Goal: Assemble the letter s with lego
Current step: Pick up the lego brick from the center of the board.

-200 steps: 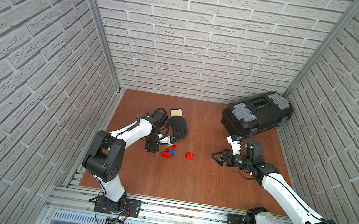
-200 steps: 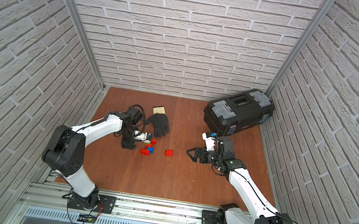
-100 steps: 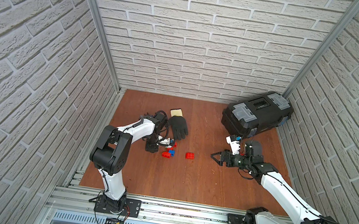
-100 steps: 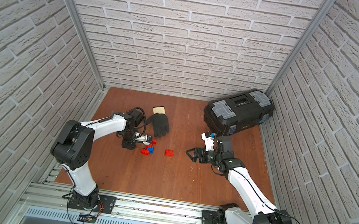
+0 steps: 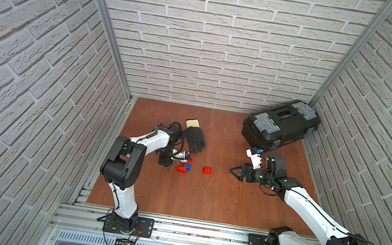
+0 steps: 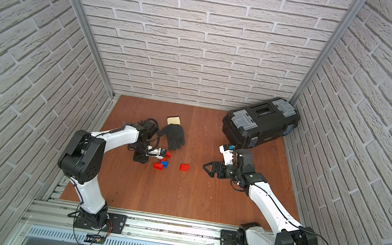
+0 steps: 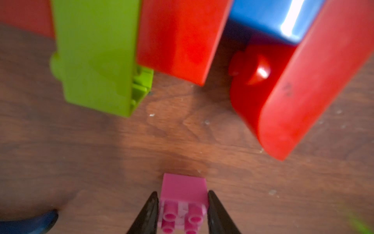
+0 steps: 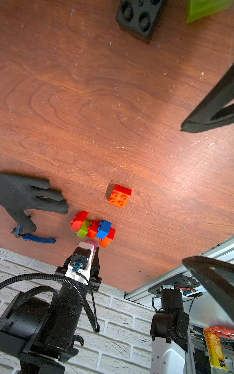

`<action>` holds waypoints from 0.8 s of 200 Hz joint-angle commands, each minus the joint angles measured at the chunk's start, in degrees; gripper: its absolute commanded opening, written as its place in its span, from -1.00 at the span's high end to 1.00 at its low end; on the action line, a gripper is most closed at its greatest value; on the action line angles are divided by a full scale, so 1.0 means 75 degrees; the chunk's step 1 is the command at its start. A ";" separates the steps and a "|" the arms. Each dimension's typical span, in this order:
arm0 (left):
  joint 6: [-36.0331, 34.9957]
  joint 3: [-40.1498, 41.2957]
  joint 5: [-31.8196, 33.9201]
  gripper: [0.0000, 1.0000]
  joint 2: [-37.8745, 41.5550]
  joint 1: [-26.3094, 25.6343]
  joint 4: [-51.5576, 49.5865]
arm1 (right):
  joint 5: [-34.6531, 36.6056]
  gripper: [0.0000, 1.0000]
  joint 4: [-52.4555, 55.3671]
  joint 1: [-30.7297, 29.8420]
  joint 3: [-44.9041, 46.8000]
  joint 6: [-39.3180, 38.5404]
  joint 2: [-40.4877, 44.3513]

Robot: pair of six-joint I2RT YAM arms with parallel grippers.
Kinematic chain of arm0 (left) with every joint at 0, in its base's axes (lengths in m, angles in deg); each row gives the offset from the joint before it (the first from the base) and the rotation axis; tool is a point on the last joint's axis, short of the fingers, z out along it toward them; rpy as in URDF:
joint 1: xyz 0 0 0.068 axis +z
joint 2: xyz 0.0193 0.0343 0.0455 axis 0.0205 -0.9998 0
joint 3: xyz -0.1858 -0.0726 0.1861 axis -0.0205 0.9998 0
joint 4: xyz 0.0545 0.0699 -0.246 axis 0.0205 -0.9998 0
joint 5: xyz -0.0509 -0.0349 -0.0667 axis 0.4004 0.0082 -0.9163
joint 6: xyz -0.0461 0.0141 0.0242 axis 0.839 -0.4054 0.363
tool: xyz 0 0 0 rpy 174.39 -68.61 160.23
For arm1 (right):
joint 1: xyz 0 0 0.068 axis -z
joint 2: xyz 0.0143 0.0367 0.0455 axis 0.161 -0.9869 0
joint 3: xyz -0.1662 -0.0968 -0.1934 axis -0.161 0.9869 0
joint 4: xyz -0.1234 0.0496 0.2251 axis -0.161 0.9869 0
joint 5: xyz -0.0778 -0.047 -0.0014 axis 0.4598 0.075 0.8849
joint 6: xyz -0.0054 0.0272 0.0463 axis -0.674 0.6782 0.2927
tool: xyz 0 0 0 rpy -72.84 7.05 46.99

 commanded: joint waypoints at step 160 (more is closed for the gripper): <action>0.4706 -0.1076 -0.0482 0.41 0.0678 -0.0965 -0.1282 | -0.0214 -0.90 -0.0447 0.0046 -0.0030 0.0202 -0.0073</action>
